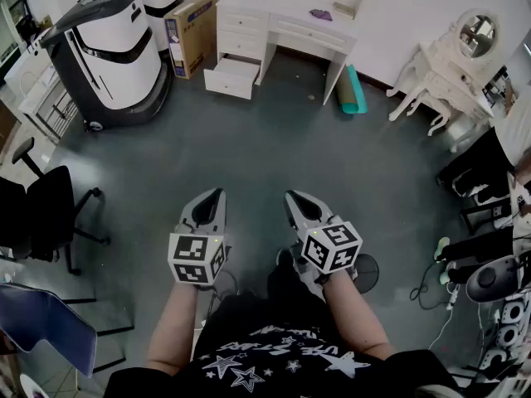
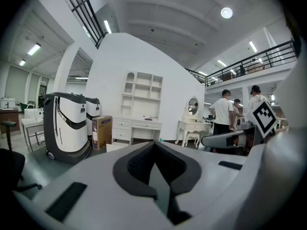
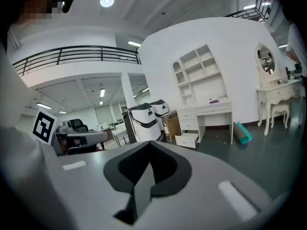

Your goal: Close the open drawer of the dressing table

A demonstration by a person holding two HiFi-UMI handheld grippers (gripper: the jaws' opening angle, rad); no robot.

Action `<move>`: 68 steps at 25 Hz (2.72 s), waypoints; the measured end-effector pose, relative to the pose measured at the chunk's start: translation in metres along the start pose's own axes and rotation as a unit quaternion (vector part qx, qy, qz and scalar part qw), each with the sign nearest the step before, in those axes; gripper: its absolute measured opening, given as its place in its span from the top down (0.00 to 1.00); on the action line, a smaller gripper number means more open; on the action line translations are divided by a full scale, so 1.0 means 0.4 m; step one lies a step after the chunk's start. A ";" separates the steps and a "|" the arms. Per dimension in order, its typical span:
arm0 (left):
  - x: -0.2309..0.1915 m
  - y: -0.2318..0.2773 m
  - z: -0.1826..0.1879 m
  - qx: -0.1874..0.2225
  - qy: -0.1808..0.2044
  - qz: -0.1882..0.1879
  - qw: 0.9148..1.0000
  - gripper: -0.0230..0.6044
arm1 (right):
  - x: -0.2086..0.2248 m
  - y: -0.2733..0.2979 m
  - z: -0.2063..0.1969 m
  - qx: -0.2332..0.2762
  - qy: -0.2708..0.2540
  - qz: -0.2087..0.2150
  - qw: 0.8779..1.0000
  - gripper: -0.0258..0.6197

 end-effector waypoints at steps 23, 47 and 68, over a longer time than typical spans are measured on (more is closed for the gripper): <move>0.000 -0.009 -0.018 0.009 -0.004 -0.037 0.999 0.95 | 0.005 0.031 -0.031 -0.023 0.037 0.010 0.999 0.96; -0.102 0.128 -0.028 0.004 0.038 0.020 0.999 0.95 | 0.124 0.263 -0.022 -0.045 0.045 0.027 0.998 0.96; -0.220 0.576 0.133 0.012 0.034 0.054 0.998 0.95 | 0.479 0.620 0.165 -0.047 0.068 0.032 0.996 0.96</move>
Point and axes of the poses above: the fingertips, and each gripper's own axes: y forward along the fingers, x to its right, z out of its top, the point moved 9 cm from there along -y, backward along the fingers, and after that the axes turned 6 degrees about -z, right-handed, at the moved point
